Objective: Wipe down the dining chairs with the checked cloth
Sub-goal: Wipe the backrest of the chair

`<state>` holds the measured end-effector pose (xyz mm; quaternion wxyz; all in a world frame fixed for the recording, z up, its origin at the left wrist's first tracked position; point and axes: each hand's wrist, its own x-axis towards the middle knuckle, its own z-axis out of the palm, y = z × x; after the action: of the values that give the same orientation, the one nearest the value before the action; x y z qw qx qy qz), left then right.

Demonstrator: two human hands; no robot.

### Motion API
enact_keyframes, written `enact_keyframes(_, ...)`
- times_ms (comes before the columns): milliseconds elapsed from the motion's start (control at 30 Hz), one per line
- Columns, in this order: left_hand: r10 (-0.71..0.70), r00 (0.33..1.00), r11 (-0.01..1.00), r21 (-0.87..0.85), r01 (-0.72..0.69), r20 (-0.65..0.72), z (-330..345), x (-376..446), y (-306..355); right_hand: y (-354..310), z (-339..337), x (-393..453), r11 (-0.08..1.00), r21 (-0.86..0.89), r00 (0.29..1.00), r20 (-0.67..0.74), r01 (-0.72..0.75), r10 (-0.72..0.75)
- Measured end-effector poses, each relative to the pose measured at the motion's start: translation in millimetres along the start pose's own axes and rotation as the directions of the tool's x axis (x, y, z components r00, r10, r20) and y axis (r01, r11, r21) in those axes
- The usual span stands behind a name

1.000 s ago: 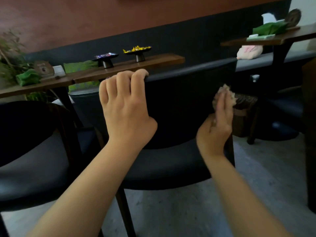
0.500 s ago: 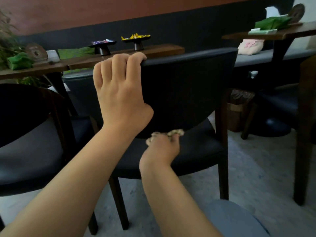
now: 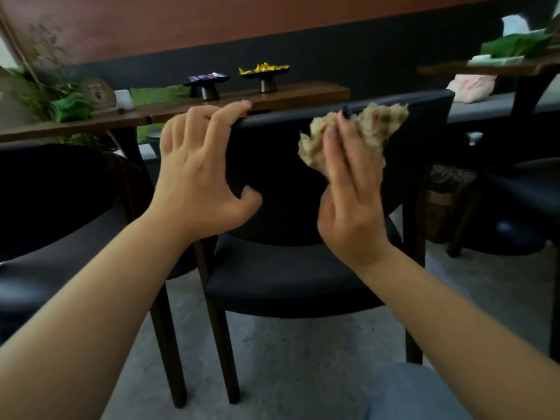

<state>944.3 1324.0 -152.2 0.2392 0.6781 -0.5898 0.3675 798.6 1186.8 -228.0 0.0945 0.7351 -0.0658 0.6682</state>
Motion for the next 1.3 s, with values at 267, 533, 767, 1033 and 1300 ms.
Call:
enact_keyframes(267,0.026,1.0,1.0,0.012,-0.026,-0.012,-3.1,0.4,-1.4,23.1,10.0,-57.8,0.788,0.157,0.625,0.525,0.595,-0.577)
enact_keyframes(533,-0.029,0.995,0.999,0.011,0.03,-0.098,7.2,0.1,2.3,29.5,-1.5,-1.6,0.937,-0.152,0.949,0.03,0.314,-0.313)
enact_keyframes(767,-0.022,0.998,0.999,0.03,0.023,-0.061,4.7,-0.9,0.6,28.7,-8.6,-14.1,0.897,-0.074,0.9,0.068,0.435,-0.431)
enact_keyframes(1033,-0.065,0.993,0.997,0.027,0.068,-0.098,11.2,1.5,5.9,37.4,8.1,-36.5,0.949,-0.073,0.952,0.036,0.306,-0.304)
enact_keyframes(1300,-0.028,0.999,1.0,0.006,0.028,-0.024,0.2,0.0,7.0,57.0,-25.8,-26.1,0.978,-0.126,0.986,-0.005,0.167,-0.169)
